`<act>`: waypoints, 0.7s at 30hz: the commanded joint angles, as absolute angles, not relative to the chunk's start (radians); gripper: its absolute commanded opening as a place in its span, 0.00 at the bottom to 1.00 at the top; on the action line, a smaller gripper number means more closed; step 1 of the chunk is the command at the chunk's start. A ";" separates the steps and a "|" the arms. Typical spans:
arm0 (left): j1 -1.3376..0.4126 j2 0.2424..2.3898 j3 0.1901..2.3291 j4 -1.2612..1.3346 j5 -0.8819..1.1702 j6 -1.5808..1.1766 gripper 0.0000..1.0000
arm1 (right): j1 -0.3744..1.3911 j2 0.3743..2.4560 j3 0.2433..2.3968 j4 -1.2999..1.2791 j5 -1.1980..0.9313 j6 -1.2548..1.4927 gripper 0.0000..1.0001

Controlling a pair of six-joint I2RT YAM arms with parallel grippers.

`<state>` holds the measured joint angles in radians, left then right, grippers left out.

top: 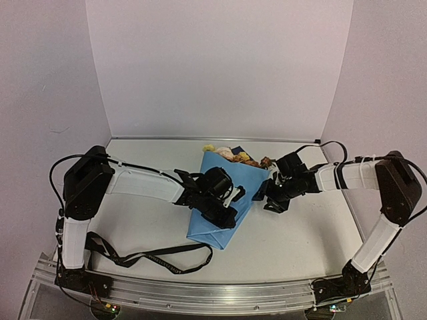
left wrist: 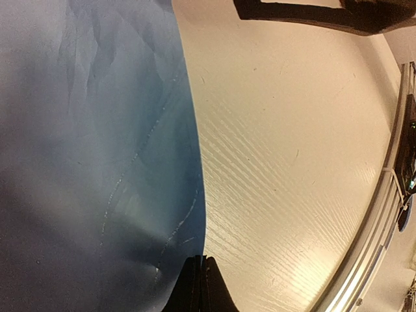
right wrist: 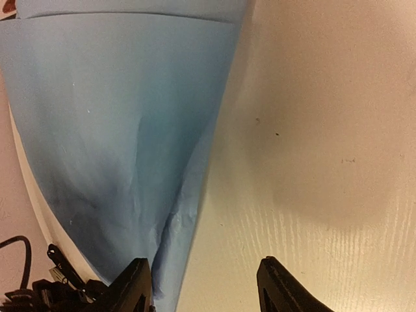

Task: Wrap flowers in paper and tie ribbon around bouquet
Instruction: Fold the 2/3-folded wrapping paper at the center of the board.

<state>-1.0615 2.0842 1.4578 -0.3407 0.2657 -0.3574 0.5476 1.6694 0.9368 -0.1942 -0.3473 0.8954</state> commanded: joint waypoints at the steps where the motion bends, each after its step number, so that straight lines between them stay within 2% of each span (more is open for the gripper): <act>1: -1.066 2.091 1.483 -0.329 0.256 -0.362 0.01 | 0.546 1.731 1.007 -0.107 -0.354 0.940 0.58; 7: -1.066 2.089 1.482 -0.327 0.259 -0.362 0.01 | 0.547 1.812 1.056 -0.086 -0.355 0.953 0.54; 13: -1.066 2.087 1.484 -0.323 0.259 -0.364 0.01 | 0.548 1.869 1.066 -0.069 -0.352 0.951 0.40; 18: -1.066 2.083 1.482 -0.318 0.263 -0.368 0.01 | 0.548 1.907 1.073 -0.052 -0.351 0.948 0.33; 21: -1.066 2.079 1.483 -0.317 0.262 -0.372 0.06 | 0.547 1.925 1.080 -0.049 -0.350 0.936 0.24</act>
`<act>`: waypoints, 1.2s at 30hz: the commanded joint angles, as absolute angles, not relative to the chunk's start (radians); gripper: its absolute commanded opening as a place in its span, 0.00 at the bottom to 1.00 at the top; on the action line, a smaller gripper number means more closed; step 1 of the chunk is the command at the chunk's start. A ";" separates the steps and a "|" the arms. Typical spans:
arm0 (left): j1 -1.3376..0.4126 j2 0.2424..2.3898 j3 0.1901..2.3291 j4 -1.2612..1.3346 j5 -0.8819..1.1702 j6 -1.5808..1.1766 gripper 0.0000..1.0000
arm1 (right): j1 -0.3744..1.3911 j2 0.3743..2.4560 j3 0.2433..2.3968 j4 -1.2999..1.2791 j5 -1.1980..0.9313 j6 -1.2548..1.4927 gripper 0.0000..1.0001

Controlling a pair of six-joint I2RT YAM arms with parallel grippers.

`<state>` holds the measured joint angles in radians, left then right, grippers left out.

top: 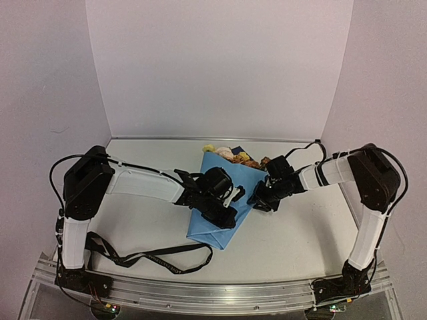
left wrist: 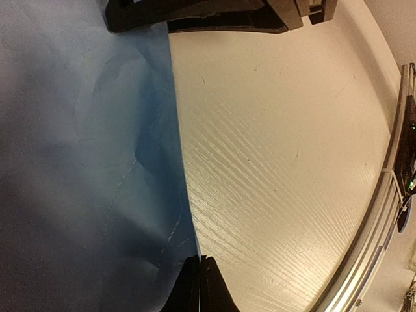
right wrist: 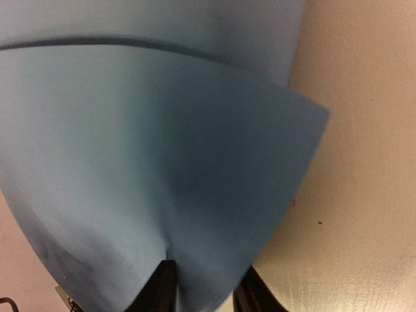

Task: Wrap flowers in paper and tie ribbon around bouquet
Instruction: Fold the 2/3-folded wrapping paper at the center of the board, then press the fold line on the folded bouquet.

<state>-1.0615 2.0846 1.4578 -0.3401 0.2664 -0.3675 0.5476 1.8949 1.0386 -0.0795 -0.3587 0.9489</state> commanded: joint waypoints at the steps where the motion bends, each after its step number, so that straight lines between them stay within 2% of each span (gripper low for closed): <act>1: -1.065 2.074 1.483 -0.317 0.260 -0.374 0.08 | 0.546 1.928 1.083 -0.049 -0.351 0.930 0.19; 3: -1.062 2.056 1.481 -0.317 0.248 -0.382 0.15 | 0.546 1.934 1.091 -0.050 -0.356 0.915 0.12; 6: -1.050 2.009 1.477 -0.316 0.237 -0.407 0.32 | 0.546 1.940 1.119 -0.090 -0.384 0.860 0.01; 9: -1.012 1.942 1.445 -0.288 0.231 -0.467 0.39 | 0.543 1.952 1.171 -0.141 -0.460 0.772 0.00; 12: -0.938 1.870 1.383 -0.243 0.234 -0.551 0.39 | 0.533 1.971 1.241 -0.228 -0.541 0.657 0.00; 16: -0.840 1.833 1.310 -0.246 0.170 -0.644 0.34 | 0.519 2.011 1.355 -0.377 -0.658 0.524 0.00; 20: -0.798 1.833 1.259 -0.262 0.114 -0.674 0.32 | 0.516 2.043 1.442 -0.531 -0.690 0.405 0.00; 22: -0.792 1.839 1.238 -0.266 0.082 -0.680 0.34 | 0.514 2.061 1.471 -0.576 -0.696 0.379 0.00; 25: -0.786 1.838 1.204 -0.256 0.046 -0.691 0.41 | 0.511 2.075 1.483 -0.594 -0.692 0.371 0.00; 30: -0.779 1.831 1.161 -0.204 0.074 -0.692 0.50 | 0.509 2.058 1.429 -0.594 -0.664 0.360 0.00; 36: -0.780 1.837 1.123 -0.137 0.169 -0.729 0.51 | 0.487 2.054 1.402 -0.594 -0.684 0.336 0.00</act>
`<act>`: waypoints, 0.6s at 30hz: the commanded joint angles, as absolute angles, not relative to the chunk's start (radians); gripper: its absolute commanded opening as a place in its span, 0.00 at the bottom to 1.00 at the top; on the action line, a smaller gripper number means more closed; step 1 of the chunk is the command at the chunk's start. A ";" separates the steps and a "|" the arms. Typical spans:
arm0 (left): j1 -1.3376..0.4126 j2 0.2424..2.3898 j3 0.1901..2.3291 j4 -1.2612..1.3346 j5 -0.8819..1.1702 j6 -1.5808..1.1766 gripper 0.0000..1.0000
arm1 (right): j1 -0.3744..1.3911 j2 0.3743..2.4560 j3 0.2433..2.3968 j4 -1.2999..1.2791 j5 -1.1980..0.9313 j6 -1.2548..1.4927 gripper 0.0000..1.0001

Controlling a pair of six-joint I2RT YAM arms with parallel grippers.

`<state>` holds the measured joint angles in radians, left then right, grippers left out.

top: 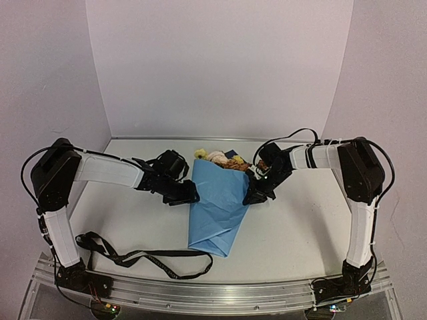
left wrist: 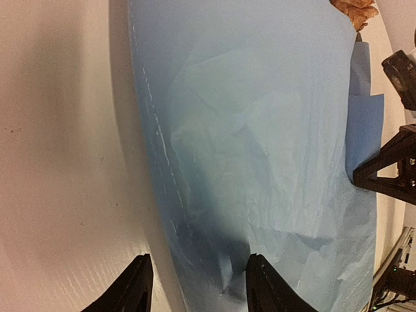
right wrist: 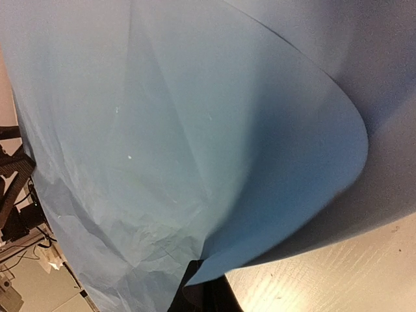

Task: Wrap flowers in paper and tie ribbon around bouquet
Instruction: Press the fold line on the folded bouquet.

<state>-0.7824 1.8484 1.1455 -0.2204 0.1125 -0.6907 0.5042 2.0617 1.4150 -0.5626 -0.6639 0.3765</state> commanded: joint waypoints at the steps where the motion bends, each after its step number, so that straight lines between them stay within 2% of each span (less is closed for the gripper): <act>1: -0.782 1.836 1.114 -0.123 0.184 -0.743 0.51 | 0.480 2.054 1.403 -0.594 -0.684 0.334 0.00; 8: -0.834 1.828 1.096 -0.102 0.194 -0.813 0.49 | 0.450 2.062 1.442 -0.605 -0.682 0.325 0.00; 11: -0.846 1.815 1.100 -0.117 0.173 -0.802 0.49 | 0.450 2.054 1.450 -0.635 -0.664 0.315 0.03; 18: -0.863 1.836 1.106 -0.102 0.221 -0.761 0.40 | 0.451 1.987 1.432 -0.715 -0.600 0.346 0.26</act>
